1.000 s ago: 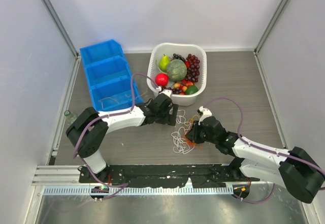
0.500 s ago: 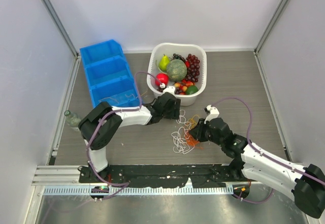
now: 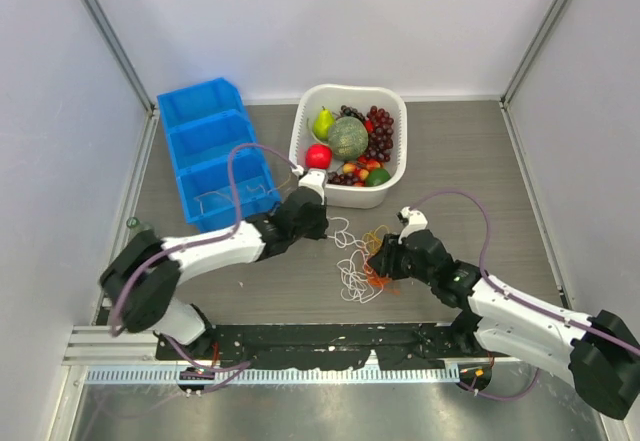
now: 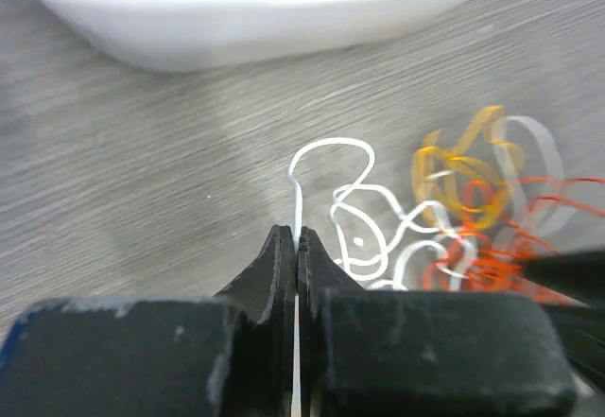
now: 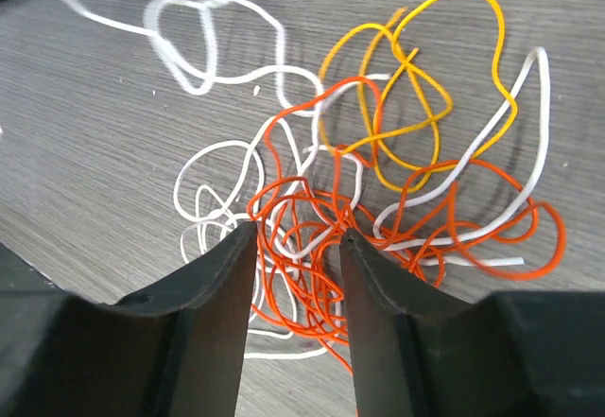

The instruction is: Untangle the cables

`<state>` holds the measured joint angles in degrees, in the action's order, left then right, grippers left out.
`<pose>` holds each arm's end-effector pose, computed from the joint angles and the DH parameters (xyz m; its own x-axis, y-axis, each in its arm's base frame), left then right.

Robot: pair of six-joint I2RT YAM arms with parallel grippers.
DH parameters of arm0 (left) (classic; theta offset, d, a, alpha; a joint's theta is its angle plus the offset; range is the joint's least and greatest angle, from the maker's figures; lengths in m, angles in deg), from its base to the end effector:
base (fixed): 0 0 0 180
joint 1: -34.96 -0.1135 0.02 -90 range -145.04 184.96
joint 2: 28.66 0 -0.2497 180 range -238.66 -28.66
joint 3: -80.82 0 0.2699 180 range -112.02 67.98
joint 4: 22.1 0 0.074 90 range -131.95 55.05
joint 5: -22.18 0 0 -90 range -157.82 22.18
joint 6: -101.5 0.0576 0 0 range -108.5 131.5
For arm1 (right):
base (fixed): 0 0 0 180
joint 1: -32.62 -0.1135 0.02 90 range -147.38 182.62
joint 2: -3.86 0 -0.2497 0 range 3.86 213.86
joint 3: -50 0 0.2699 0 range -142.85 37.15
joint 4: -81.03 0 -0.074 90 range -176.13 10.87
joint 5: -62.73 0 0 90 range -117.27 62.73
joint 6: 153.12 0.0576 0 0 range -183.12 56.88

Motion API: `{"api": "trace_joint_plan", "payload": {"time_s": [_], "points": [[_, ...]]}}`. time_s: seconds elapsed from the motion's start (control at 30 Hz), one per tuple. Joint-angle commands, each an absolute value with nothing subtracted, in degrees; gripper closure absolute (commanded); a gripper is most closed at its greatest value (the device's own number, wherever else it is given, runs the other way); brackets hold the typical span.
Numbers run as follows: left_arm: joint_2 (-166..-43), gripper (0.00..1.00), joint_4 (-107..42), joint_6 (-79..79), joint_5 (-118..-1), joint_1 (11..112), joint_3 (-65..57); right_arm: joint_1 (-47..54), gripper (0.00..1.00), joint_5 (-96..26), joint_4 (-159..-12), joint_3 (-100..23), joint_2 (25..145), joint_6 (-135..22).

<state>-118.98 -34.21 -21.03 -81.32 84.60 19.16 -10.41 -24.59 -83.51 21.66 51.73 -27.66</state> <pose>0.2412 -0.2631 0.1489 -0.6934 0.0085 -0.7205 0.3008 0.9121 -0.2787 0.1587 0.1445 0.1330 -0.7206 0.1201 -0.6829 -0.2892 0.8431 0.4534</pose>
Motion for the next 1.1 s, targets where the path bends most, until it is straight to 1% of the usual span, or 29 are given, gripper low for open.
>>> {"api": "trace_joint_plan", "payload": {"time_s": [0.0,0.13,0.33,0.4,0.5,0.57,0.67,0.8,0.9,0.97,1.07], "points": [[-105.7,1.00,-40.5,-18.6,-77.0,84.9,18.1,-10.5,0.50,-24.6,-88.8,17.1,55.7,-32.1],[-102.5,1.00,-49.2,-15.7,-73.4,84.9,12.3,-11.4,0.46,-23.8,-88.4,12.5,58.4,-36.7],[-102.2,1.00,-57.9,-12.8,-70.7,84.9,1.5,-14.6,0.43,-22.4,-89.6,6.7,55.9,-44.3],[-101.8,1.00,-59.6,-12.2,-69.9,84.9,-1.4,-14.6,0.40,-23.3,-90.3,5.3,55.5,-46.2],[-100.6,1.00,-60.9,-11.4,-68.1,84.9,-4.7,-14.6,0.40,-26.4,-90.6,2.4,56.9,-48.6],[-100.1,1.00,-62.1,-10.3,-64.3,84.9,-7.1,-14.6,0.40,-26.1,-91.8,0.5,57.7,-49.1],[-99.1,1.00,-64.6,-9.4,-62.5,84.9,-10.9,-14.6,0.39,-26.1,-91.8,-4.5,59.7,-50.4],[-96.7,1.00,-64.4,-8.7,-60.3,85.0,-13.5,-14.6,0.39,-26.0,-92.3,-10.1,64.1,-51.3],[-94.9,1.00,-63.1,-8.9,-58.2,85.0,-16.4,-14.6,0.40,-26.4,-95.8,-10.3,68.0,-51.0],[-94.5,1.00,-62.4,-8.9,-56.7,84.9,-18.8,-14.6,0.41,-26.4,-98.5,-8.5,69.4,-49.2],[-93.7,1.00,-62.9,-8.3,-57.5,84.9,-23.9,-14.6,0.43,-24.6,-102.6,-3.1,69.8,-45.3]]}}
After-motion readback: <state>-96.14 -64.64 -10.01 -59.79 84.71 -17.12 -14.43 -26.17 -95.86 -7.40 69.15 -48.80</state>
